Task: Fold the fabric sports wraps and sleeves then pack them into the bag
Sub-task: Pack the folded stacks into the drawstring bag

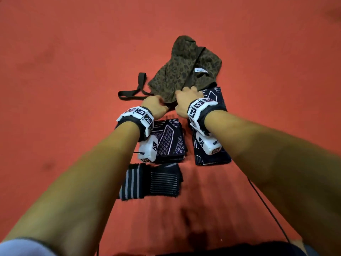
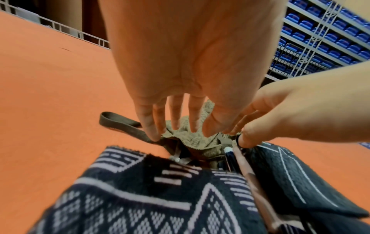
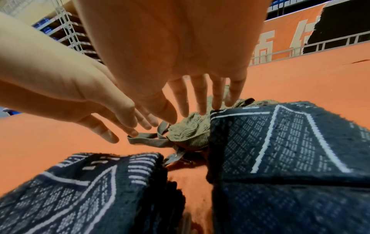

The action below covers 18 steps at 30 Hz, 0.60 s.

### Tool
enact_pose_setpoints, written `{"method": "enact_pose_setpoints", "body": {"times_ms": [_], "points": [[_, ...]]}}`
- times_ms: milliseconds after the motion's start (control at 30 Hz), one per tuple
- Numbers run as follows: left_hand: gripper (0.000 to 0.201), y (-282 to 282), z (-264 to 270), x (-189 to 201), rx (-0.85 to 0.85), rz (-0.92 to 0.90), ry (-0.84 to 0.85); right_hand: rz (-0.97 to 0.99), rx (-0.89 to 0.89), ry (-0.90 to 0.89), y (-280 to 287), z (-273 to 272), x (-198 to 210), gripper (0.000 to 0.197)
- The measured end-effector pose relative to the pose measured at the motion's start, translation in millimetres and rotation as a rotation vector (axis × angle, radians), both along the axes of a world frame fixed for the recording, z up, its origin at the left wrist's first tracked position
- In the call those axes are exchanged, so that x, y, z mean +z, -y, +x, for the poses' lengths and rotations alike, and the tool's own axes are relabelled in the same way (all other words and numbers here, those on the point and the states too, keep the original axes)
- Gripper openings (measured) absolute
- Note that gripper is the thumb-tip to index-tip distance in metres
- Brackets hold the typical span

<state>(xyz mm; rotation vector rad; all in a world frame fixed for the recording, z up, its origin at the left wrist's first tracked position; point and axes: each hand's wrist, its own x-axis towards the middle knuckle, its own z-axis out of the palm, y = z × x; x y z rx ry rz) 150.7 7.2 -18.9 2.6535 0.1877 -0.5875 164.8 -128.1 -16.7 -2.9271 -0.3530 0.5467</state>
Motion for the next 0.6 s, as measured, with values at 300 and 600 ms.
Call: {"method": "enact_pose_setpoints", "body": {"times_ms": [300, 600], "points": [[0.04, -7, 3, -13, -0.002, -0.019, -0.059, -0.073, 0.08, -0.063, 5, 9, -3, 0.048], [0.052, -5, 9, -39, 0.004, 0.002, -0.123, -0.117, 0.147, -0.079, 11, 16, -13, 0.05]]}}
